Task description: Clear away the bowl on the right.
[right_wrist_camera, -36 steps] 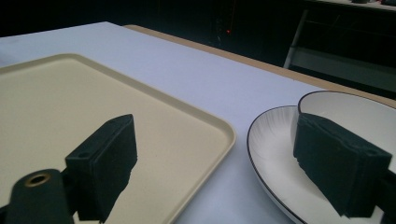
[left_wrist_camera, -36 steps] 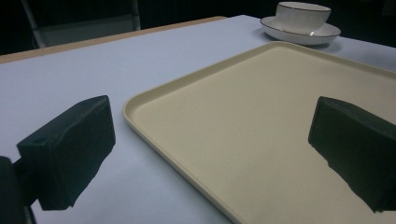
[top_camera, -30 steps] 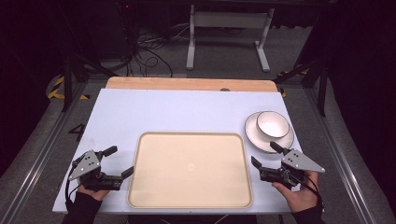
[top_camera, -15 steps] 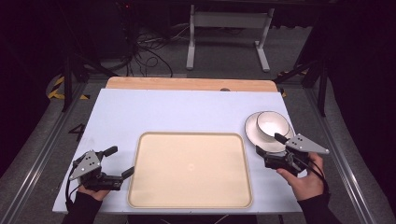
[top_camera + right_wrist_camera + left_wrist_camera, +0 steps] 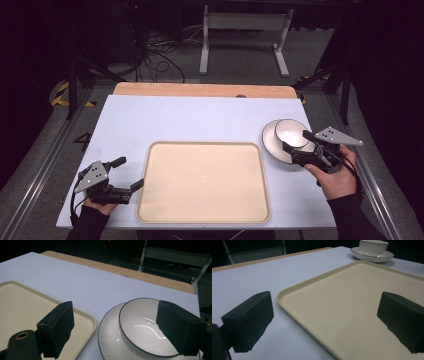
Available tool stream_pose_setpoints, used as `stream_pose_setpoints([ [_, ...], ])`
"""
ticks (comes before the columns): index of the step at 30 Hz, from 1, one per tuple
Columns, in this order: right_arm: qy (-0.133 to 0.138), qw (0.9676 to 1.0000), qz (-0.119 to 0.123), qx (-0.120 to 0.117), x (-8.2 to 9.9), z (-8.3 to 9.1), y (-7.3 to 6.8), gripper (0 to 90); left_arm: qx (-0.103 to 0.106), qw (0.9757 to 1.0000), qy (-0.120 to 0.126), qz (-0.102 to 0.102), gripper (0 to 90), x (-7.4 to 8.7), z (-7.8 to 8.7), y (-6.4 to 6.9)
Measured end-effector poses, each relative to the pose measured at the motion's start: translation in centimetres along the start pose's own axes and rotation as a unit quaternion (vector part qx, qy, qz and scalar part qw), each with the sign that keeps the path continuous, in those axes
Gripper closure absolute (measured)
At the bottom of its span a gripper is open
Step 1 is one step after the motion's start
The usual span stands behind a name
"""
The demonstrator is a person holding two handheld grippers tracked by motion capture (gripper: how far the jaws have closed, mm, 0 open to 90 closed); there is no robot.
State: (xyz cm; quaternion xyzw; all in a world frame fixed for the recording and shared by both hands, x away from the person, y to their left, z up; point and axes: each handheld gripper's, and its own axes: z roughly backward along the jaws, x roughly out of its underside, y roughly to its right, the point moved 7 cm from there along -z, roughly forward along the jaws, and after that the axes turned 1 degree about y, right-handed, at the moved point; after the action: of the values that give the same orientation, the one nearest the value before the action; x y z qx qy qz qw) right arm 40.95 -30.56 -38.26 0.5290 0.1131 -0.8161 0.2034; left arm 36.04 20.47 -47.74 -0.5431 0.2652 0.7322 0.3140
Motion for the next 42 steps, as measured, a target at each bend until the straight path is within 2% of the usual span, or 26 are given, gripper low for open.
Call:
stream_pose_setpoints([
  [9,0.003,1.0000,0.007,0.002,-1.4,-0.2,0.7,15.1,0.000,1.0000,0.000,0.000,1.4,0.0,0.0,0.0],
  [16,-0.008,0.9999,0.007,0.009,-1.9,-0.8,1.8,15.0,0.000,1.0000,-0.002,-0.001,1.4,0.1,0.1,0.0],
  [22,-0.039,0.9991,0.012,0.010,-2.4,-1.4,2.7,16.9,0.002,1.0000,-0.007,0.000,1.4,0.2,0.2,0.1],
  [31,-0.095,0.9953,0.003,0.020,-2.9,-2.8,4.4,17.9,-0.002,0.9999,-0.013,-0.003,1.5,0.4,0.0,0.1],
  [37,-0.119,0.9924,-0.009,0.028,-3.1,-3.5,5.5,18.1,-0.001,0.9999,-0.015,-0.001,1.5,0.4,0.0,0.1],
  [42,-0.132,0.9906,-0.011,0.035,-3.4,-3.8,6.2,18.1,-0.002,0.9999,-0.010,0.004,1.5,0.4,0.0,-0.1],
])
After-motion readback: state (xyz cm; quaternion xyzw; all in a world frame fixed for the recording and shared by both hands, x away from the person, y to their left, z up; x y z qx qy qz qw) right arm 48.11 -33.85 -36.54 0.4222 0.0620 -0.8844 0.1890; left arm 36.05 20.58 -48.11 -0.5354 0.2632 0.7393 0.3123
